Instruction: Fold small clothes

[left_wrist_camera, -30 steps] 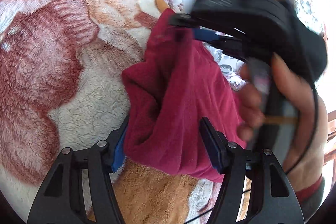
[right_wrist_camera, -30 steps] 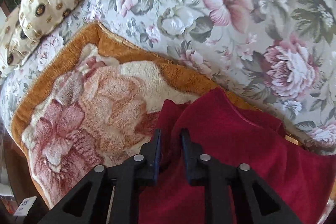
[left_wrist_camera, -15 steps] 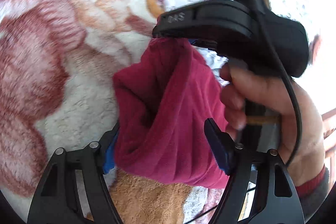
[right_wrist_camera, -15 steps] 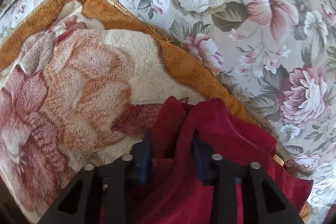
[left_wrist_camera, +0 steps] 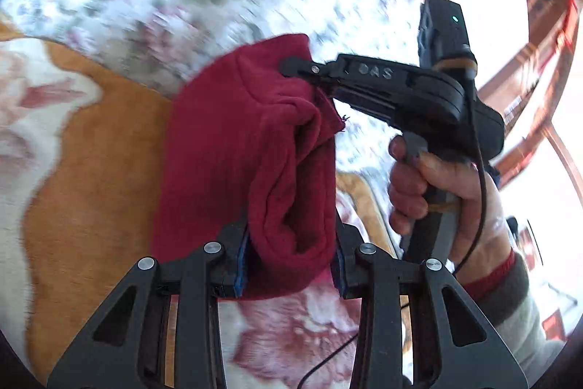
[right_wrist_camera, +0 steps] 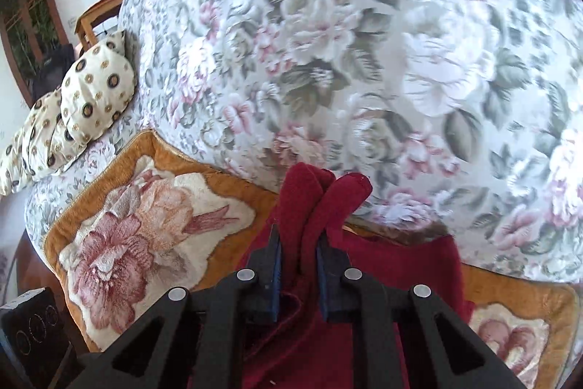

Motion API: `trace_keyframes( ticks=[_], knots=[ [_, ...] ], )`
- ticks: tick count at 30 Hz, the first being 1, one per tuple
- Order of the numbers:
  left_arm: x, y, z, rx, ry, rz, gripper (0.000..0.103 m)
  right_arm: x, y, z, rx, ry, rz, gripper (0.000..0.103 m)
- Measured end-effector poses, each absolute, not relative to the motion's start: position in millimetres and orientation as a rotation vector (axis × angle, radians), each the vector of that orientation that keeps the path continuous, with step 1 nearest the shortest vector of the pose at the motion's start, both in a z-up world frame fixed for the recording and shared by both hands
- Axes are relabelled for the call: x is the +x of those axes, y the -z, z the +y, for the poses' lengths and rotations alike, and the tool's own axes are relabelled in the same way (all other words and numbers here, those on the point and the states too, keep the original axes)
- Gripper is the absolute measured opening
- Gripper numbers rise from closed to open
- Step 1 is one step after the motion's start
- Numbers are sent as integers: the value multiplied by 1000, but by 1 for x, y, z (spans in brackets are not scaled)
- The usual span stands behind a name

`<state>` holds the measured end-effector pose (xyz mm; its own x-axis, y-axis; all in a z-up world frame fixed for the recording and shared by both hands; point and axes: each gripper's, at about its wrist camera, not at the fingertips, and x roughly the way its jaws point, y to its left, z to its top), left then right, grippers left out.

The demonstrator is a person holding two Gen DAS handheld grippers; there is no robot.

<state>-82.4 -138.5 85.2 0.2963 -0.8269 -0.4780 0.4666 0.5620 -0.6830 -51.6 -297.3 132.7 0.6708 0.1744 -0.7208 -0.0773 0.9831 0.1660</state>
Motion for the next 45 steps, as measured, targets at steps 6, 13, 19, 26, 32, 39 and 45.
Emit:
trace_keyframes(
  ticks=[6, 13, 19, 26, 32, 39, 45],
  knots=[
    [-108, -58, -213, -228, 1058, 1038, 34, -63, -75, -376, 211, 24, 900, 13],
    [-113, -72, -200, -150, 1114, 1015, 34, -77, -29, -430, 567, 25, 872, 24],
    [-98, -89, -151, -216, 977, 925, 52, -99, -45, -418, 553, -25, 865, 50],
    [-102, -64, -151, -137, 883, 1033, 52, -67, -42, -381, 262, 53, 895, 19],
    [-120, -48, -177, 3, 905, 1022, 55, -46, -30, -381, 112, 136, 914, 14],
    [-120, -53, -161, -13, 900, 1012, 55, -110, -56, -414, 377, 67, 826, 38],
    [-109, -61, -138, -112, 826, 991, 55, -179, -71, -391, 441, -83, 813, 45]
  ],
)
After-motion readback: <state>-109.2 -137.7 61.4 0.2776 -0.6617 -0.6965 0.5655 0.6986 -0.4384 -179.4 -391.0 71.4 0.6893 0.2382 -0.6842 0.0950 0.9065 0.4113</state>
